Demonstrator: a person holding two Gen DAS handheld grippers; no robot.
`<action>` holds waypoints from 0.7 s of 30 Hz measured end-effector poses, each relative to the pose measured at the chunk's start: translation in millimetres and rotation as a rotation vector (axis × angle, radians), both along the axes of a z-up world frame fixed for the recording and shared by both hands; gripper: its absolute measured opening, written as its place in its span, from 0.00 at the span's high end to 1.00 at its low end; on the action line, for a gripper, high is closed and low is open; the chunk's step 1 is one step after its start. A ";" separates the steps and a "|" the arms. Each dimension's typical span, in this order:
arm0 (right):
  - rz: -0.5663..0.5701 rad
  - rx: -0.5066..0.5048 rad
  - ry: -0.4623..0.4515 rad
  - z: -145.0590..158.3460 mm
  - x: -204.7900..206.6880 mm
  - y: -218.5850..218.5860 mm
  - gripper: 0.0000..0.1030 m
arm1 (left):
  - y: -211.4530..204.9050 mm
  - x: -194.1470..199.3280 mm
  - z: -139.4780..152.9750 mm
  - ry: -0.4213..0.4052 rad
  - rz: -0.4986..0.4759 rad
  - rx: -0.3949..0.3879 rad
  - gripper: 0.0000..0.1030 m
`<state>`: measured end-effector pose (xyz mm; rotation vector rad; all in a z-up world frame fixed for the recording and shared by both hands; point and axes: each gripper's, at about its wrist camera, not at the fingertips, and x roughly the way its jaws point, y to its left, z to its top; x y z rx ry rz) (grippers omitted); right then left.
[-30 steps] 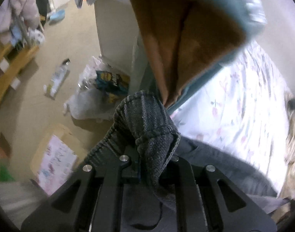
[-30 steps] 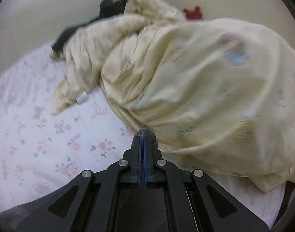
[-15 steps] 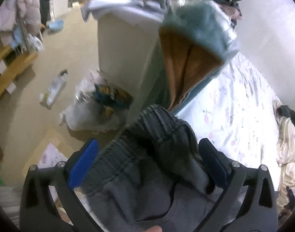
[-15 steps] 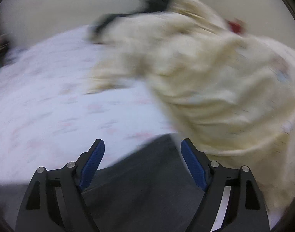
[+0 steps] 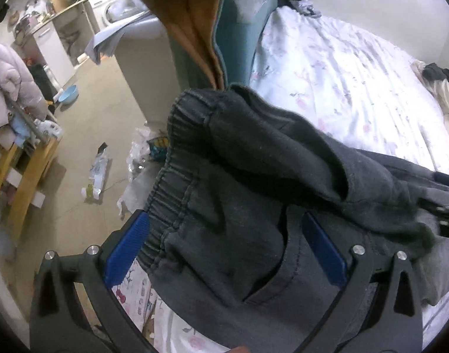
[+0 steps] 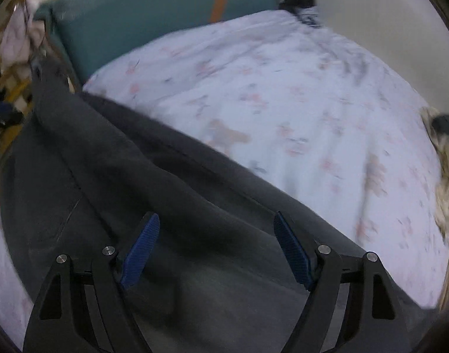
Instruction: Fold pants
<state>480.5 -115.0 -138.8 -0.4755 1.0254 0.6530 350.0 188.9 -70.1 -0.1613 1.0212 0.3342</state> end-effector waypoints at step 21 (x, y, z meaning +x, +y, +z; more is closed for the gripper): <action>-0.250 0.104 0.035 13.6 42.2 -35.5 0.37 | -30.5 2.3 -6.4 -0.022 -0.185 -0.002 0.01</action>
